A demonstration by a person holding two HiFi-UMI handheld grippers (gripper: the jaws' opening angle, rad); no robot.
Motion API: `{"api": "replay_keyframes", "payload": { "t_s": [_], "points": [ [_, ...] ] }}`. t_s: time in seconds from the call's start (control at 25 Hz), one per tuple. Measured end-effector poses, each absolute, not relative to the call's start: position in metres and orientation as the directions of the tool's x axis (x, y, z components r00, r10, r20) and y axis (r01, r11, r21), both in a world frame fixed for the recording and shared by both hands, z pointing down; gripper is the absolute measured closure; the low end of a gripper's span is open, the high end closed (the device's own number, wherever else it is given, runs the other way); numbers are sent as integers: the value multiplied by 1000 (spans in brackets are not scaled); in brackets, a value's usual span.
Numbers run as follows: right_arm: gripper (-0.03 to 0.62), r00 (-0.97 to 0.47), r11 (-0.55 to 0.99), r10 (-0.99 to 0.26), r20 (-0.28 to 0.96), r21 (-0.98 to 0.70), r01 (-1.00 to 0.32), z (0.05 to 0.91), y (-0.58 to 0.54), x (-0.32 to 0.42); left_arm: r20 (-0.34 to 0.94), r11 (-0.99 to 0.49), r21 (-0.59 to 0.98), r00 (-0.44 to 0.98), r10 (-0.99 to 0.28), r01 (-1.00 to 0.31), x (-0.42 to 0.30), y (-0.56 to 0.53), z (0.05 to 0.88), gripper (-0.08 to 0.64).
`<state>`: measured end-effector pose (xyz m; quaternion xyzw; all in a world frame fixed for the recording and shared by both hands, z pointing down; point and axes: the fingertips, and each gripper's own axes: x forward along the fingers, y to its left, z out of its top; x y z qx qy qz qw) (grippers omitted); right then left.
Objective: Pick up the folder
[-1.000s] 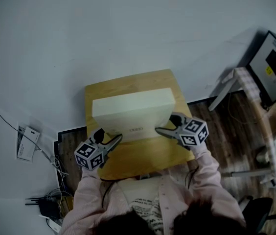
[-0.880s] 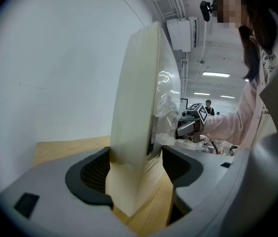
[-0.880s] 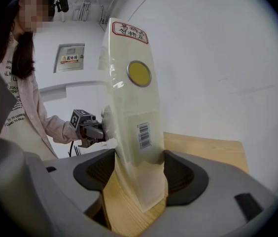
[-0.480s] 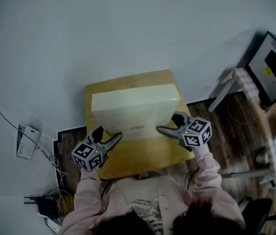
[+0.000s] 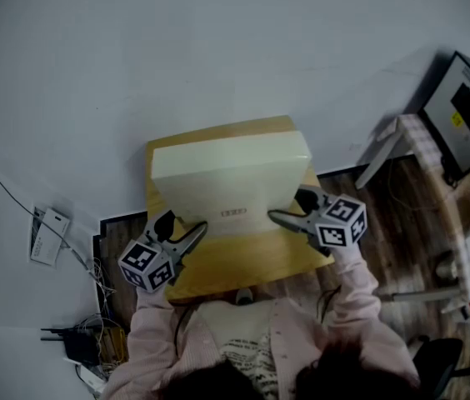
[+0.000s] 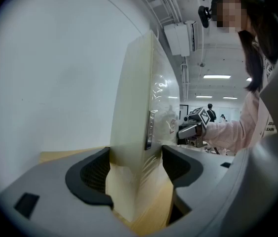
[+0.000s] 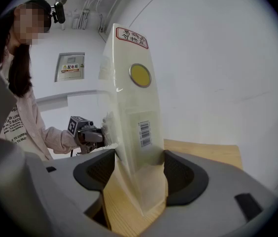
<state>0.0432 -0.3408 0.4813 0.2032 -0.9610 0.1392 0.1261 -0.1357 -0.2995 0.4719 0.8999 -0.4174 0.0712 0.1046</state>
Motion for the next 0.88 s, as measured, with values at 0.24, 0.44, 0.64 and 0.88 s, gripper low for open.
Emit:
{"api": "replay_keyframes", "payload": {
  "t_s": [0.24,0.44,0.64,0.88],
  "points": [
    [266,-894,881,-347,283,-228,-414,467,-334,46,190,-605,118,616,-764,-787,-132,-289,455,230],
    [265,-903,886,-329,276,-240,-396,454,-331,50,164,-587,113,597,-785,-802,-128,-283,442,232],
    [265,-907,894,-317,275,-233,-383,442,-328,52,144,-570,112,581,-801,-814,-125,-276,431,232],
    [266,-915,902,-302,269,-229,-365,430,-324,55,127,-551,109,562,-818,-827,-122,-268,420,232]
  ]
}}
